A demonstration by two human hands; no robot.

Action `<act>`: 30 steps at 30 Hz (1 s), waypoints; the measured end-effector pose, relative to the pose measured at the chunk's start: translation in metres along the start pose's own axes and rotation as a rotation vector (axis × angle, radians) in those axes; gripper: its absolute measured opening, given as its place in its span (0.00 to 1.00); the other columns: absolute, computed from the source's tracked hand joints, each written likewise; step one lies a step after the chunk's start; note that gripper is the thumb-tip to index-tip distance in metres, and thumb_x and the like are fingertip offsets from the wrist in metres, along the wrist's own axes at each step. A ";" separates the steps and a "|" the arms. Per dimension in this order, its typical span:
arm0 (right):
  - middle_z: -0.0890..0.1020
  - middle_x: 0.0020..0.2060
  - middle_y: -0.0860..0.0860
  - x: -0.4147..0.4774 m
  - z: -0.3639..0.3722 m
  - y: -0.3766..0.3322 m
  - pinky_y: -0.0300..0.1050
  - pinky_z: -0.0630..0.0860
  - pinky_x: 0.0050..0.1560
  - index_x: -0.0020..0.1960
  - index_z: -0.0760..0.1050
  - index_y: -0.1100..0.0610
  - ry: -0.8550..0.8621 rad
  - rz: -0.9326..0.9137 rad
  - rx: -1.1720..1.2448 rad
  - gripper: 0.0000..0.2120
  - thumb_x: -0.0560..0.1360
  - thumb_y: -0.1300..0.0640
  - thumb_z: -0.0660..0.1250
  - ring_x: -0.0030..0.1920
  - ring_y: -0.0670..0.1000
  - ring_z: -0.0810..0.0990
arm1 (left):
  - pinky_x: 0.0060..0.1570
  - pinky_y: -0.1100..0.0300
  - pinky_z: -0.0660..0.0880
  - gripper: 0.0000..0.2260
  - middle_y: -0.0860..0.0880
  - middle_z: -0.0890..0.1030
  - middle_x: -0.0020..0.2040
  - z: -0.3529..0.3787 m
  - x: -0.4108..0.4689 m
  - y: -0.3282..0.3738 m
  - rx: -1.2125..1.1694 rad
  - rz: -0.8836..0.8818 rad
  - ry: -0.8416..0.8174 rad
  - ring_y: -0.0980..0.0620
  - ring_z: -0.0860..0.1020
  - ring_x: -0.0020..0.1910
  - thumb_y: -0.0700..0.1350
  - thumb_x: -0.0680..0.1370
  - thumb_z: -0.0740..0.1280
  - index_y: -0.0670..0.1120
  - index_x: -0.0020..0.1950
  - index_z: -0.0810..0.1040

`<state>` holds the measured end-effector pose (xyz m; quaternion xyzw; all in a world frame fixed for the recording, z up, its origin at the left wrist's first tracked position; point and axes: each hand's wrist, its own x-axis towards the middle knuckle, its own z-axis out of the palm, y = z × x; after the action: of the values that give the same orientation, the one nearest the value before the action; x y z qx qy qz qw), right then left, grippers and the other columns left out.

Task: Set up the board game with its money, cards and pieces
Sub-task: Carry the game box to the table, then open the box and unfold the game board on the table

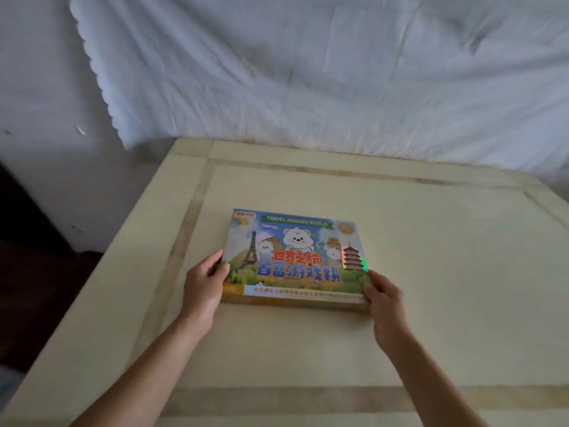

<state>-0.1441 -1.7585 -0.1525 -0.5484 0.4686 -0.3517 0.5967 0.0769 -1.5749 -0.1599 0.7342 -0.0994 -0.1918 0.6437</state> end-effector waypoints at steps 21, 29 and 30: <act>0.75 0.29 0.57 -0.021 -0.037 -0.019 0.35 0.65 0.20 0.40 0.72 0.63 -0.046 0.126 -0.199 0.09 0.76 0.59 0.66 0.20 0.50 0.72 | 0.62 0.59 0.68 0.18 0.44 0.76 0.66 -0.013 -0.054 -0.013 0.188 0.238 0.012 0.48 0.74 0.64 0.37 0.79 0.62 0.45 0.69 0.74; 0.74 0.26 0.55 0.000 -0.039 -0.029 0.31 0.60 0.19 0.38 0.71 0.62 -0.108 0.241 -0.386 0.11 0.77 0.59 0.64 0.16 0.48 0.68 | 0.59 0.61 0.65 0.16 0.43 0.75 0.66 -0.009 -0.051 -0.016 0.216 0.249 0.024 0.48 0.72 0.65 0.36 0.80 0.60 0.44 0.68 0.75; 0.73 0.26 0.55 0.002 -0.039 -0.028 0.31 0.60 0.19 0.38 0.70 0.62 -0.094 0.229 -0.389 0.10 0.77 0.61 0.63 0.16 0.48 0.68 | 0.59 0.62 0.65 0.16 0.43 0.75 0.67 -0.008 -0.052 -0.015 0.208 0.248 0.031 0.48 0.72 0.65 0.36 0.80 0.60 0.44 0.68 0.75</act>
<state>-0.1778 -1.7770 -0.1233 -0.6122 0.5585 -0.1587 0.5368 0.0321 -1.5448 -0.1661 0.7819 -0.1987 -0.0882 0.5843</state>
